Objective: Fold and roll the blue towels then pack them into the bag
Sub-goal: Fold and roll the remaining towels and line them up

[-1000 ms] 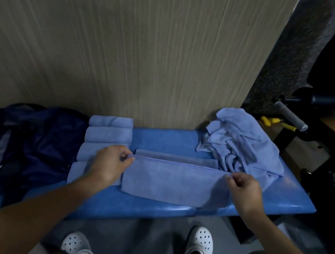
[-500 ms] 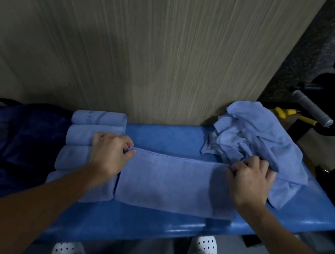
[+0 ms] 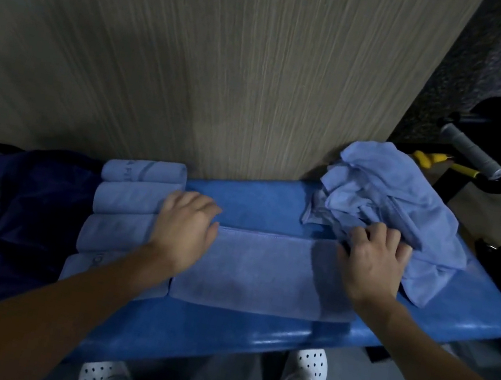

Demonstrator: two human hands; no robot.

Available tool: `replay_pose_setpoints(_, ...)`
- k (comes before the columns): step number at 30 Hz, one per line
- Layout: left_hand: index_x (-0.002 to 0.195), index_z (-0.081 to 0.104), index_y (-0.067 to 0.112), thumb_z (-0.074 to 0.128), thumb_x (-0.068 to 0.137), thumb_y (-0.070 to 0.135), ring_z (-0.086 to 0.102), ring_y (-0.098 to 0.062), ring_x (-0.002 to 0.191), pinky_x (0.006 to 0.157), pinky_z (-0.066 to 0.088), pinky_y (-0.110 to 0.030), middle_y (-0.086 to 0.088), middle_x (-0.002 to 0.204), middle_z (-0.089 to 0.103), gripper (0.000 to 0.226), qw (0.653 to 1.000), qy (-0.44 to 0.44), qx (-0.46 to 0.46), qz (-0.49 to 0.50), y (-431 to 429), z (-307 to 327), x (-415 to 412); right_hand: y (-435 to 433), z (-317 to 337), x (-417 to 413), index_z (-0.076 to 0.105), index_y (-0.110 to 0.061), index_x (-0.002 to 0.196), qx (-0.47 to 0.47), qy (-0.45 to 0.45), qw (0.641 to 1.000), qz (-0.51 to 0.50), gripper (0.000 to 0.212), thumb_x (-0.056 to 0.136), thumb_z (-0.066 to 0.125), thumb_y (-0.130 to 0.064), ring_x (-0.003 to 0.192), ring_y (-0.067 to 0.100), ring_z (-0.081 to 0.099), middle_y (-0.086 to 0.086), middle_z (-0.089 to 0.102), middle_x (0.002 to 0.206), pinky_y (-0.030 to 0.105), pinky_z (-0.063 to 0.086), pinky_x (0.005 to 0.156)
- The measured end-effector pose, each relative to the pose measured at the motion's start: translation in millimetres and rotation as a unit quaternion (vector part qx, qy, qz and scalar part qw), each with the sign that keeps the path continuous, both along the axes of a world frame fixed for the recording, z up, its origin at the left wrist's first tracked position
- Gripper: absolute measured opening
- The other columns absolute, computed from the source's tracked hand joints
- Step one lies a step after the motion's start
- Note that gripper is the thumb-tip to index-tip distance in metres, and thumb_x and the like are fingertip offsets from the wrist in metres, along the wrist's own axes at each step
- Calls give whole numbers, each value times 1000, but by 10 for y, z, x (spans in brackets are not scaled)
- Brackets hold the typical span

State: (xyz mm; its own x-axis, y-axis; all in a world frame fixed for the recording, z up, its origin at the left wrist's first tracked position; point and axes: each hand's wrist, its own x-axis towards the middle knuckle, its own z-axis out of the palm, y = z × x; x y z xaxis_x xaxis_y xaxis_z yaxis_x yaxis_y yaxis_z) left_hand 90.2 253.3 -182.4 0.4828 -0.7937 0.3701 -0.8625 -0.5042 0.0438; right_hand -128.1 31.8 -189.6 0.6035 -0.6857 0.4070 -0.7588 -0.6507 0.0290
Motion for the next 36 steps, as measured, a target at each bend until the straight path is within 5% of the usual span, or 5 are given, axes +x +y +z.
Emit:
replay_pose_setpoints(7,143,47,22,21,92,43,29,-23,145,117,20,-43,-2,155,38,60,978,69,118,-155,-449,-109,-823,404,-237,-242,57,-1,95,145,-174,973,-43,22,82,68,-14,87,44,56,23,57,90,51,46,69)
replay_pose_setpoints(15,152,-7,43,5,88,62,-19,-19,149,116,-7,-58,7,163,-15,68,962,84,232,-115,-580,-421,-1043,569,-226,-290,57,-4,91,195,-26,979,-52,34,91,57,-38,90,39,61,19,65,92,49,46,81)
replay_pose_setpoints(19,151,-11,44,7,90,62,-22,-18,148,116,-8,-59,8,162,-17,65,962,77,240,-108,-589,-429,-1046,535,-156,-272,52,-6,112,231,37,970,-67,47,98,39,-49,112,32,56,14,60,117,45,38,101)
replay_pose_setpoints(30,150,-14,45,-2,88,59,-20,-17,148,116,-5,-58,9,162,-16,64,969,67,221,-92,-608,-454,-1073,494,-39,-265,55,-9,111,300,9,949,-94,39,93,47,-42,117,30,51,11,59,120,42,33,101)
replay_pose_setpoints(36,151,-9,45,-2,89,58,-20,-15,148,117,-7,-56,10,162,-15,64,971,74,206,-92,-596,-455,-1079,511,-14,-260,49,-5,83,433,-166,884,-65,22,86,60,-24,80,31,59,10,61,81,35,45,68)
